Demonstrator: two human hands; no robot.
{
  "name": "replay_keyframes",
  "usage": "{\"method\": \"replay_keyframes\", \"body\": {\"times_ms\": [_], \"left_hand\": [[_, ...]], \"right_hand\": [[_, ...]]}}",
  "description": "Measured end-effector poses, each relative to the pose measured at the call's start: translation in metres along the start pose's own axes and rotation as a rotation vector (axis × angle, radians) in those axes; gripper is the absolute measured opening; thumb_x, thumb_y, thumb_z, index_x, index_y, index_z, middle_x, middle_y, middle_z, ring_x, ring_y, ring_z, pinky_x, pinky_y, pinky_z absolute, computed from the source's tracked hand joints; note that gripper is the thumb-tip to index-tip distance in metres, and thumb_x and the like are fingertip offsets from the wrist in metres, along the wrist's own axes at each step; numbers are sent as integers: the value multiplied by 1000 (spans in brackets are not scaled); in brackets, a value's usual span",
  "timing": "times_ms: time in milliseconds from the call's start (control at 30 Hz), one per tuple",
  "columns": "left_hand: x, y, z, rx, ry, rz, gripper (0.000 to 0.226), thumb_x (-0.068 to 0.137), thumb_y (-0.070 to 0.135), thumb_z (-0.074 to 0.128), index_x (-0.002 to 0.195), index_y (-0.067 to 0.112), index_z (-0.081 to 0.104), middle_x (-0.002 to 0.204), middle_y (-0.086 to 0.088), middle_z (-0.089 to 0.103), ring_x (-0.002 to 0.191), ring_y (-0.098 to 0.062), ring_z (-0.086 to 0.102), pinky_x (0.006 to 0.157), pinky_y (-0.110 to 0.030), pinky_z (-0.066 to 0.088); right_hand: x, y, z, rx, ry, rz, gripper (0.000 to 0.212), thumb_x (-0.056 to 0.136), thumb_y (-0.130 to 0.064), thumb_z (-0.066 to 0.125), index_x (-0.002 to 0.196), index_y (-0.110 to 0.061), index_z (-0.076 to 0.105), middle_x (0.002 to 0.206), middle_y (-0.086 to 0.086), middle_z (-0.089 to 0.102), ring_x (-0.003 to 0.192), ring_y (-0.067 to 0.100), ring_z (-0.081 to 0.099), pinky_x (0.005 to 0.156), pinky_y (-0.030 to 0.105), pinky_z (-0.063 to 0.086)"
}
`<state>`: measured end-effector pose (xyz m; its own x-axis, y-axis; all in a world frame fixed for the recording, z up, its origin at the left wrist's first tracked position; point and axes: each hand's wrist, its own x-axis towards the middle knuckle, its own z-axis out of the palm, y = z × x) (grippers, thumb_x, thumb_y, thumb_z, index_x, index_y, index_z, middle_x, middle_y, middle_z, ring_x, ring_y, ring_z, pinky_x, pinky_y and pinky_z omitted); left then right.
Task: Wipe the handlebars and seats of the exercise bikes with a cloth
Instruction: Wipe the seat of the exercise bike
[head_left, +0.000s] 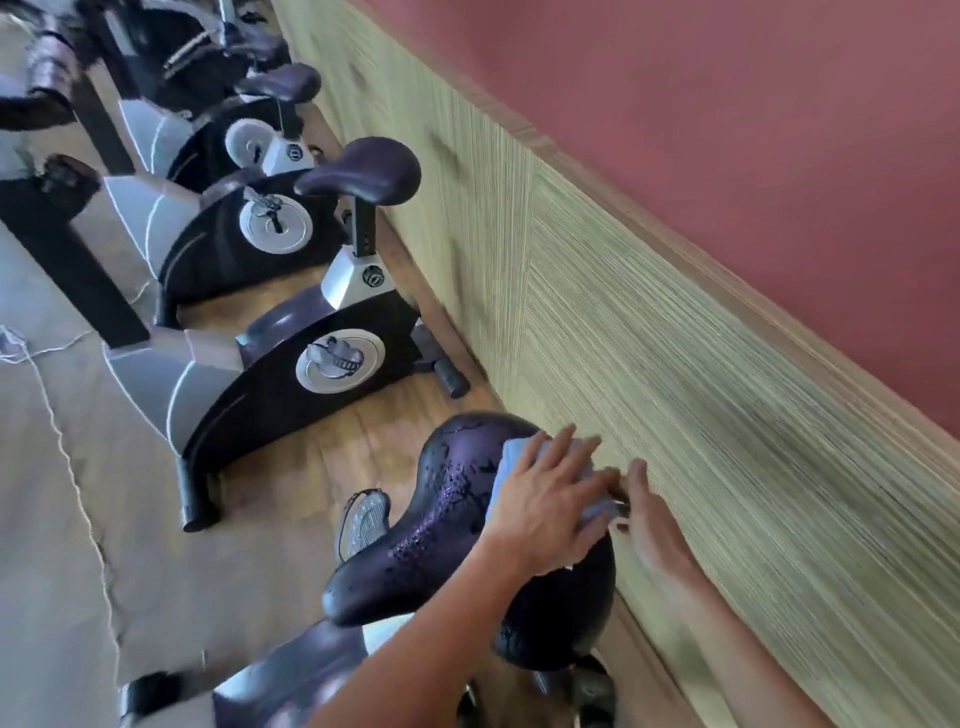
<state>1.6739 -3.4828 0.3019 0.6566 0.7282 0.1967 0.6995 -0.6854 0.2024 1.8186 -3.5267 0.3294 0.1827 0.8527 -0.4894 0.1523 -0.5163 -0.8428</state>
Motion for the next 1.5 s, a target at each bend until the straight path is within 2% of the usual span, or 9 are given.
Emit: {"method": "replay_keyframes", "body": {"times_ms": [167, 367, 633, 733, 833, 967, 1100, 1200, 1500], "left_hand": [[45, -30, 4, 5, 97, -254, 42, 94, 51, 57, 125, 26, 70, 135, -1, 61, 129, -29, 50, 109, -47, 39], [24, -86, -15, 57, 279, -867, 32, 89, 46, 63, 102, 21, 75, 115, 1, 67, 103, -30, 61, 92, -40, 46], [20, -21, 1, 78, 322, -542, 34, 95, 41, 64, 112, 13, 70, 136, -11, 59, 119, -35, 54, 103, -44, 43], [20, -60, -9, 73, 332, -745, 30, 92, 42, 67, 107, 16, 68, 128, -7, 60, 106, -32, 56, 95, -47, 46], [0, -35, -11, 102, 385, -884, 33, 93, 44, 63, 112, 17, 66, 127, -5, 59, 104, -28, 54, 95, -42, 45], [-28, 11, -10, 138, 359, -884, 36, 93, 42, 62, 118, 16, 65, 134, -7, 55, 110, -32, 53, 99, -43, 43], [-8, -5, -5, 158, 350, -848, 36, 90, 43, 62, 115, 17, 65, 129, -7, 55, 111, -31, 52, 100, -41, 42], [20, -37, -4, 114, 366, -857, 34, 90, 44, 62, 106, 15, 67, 127, -7, 57, 111, -31, 54, 102, -40, 41], [-63, 22, -8, 75, 260, -672, 47, 87, 40, 66, 129, 19, 63, 146, -10, 49, 124, -36, 50, 110, -45, 36]], "right_hand": [[29, -3, -9, -2, -133, -51, 106, 58, -108, 13, 129, -45, 61, 133, -10, 65, 127, 12, 58, 115, 42, 38], [64, -22, -33, -49, -260, -120, 122, 65, -102, 15, 146, -20, 53, 143, -2, 59, 133, 17, 54, 119, 43, 36], [121, -30, 10, -16, -327, -152, 83, 92, -71, 14, 131, -17, 64, 126, 1, 69, 115, 12, 64, 92, 22, 46], [127, -32, 29, -52, -414, -165, 77, 99, -70, 16, 132, -21, 66, 126, -4, 70, 118, 7, 64, 97, 16, 48], [129, -29, 45, -187, -393, -239, 96, 84, -93, 9, 138, -32, 61, 140, -7, 63, 132, 10, 56, 115, 39, 39], [114, -30, 53, -151, -286, -339, 90, 87, -82, 5, 128, -30, 67, 129, -7, 67, 123, 13, 59, 110, 37, 42], [106, -30, 54, -62, -196, -322, 81, 95, -71, 11, 119, -25, 73, 111, -11, 73, 108, 7, 66, 86, 13, 45], [107, -28, 55, -102, -159, -348, 79, 97, -75, 11, 99, -26, 72, 91, -7, 74, 90, 10, 68, 77, 26, 52], [105, -28, 61, -115, -116, -394, 93, 92, -76, 11, 120, -15, 75, 121, 2, 74, 120, 19, 64, 109, 43, 46]]}}
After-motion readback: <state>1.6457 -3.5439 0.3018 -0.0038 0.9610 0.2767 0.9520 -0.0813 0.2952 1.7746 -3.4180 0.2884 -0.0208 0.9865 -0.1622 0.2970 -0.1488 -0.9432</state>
